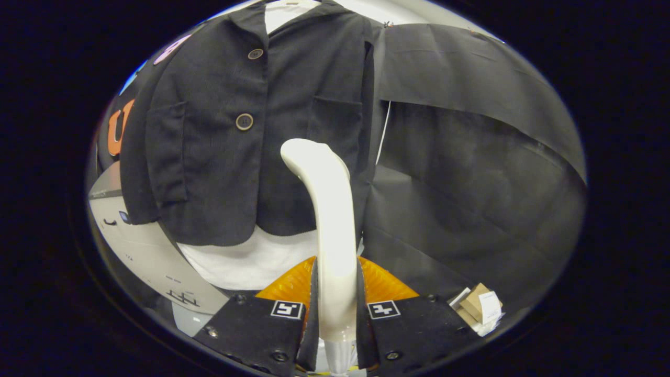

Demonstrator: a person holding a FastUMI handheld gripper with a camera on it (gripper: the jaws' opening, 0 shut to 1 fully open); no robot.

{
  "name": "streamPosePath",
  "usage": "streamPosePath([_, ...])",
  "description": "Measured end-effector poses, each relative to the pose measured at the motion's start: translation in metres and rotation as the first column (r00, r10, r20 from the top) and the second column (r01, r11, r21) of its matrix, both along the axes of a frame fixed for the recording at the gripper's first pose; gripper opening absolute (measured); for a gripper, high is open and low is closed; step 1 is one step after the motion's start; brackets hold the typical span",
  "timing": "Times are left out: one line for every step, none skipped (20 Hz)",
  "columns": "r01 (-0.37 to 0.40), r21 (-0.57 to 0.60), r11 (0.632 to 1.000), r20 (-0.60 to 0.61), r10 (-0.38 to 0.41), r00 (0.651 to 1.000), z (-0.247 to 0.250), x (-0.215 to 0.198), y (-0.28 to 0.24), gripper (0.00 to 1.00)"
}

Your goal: Iron the clothes twice with a garment steamer, once on the left side and once on the right side.

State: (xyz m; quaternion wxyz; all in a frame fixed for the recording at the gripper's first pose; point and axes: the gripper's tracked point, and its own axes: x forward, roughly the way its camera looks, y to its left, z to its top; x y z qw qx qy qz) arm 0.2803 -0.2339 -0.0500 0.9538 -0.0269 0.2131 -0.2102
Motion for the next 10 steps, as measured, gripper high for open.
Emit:
streamPosePath([-0.001,0.001,1.0,-0.01,0.001,1.0,0.0003,-0.0008,0.0,0.32])
streamPosePath([-0.003,0.001,1.0,-0.02,0.003,1.0,0.0006,-0.001,0.0,0.32])
streamPosePath([-0.003,0.0,1.0,-0.032,0.003,0.999,-0.0004,-0.0011,-0.0003,0.32])
streamPosePath([-0.005,-0.002,1.0,-0.044,0.005,0.999,-0.0009,-0.0015,-0.0002,0.32])
streamPosePath([-0.006,0.0,1.0,-0.054,0.006,0.999,-0.0024,-0.002,0.0,0.32])
streamPosePath([-0.007,0.002,1.0,-0.066,0.007,0.998,-0.0043,-0.0024,0.0,0.32])
streamPosePath([-0.006,0.004,1.0,-0.077,0.007,0.997,-0.0046,-0.0028,-0.0006,0.32])
streamPosePath([-0.007,0.01,1.0,-0.087,0.008,0.996,-0.0043,-0.0023,0.0001,0.32])
streamPosePath([-0.009,0.016,1.0,-0.097,0.01,0.995,-0.0044,-0.0034,0.0007,0.32])
streamPosePath([-0.013,0.021,1.0,-0.111,0.015,0.994,-0.0051,-0.0033,0.0016,0.32])
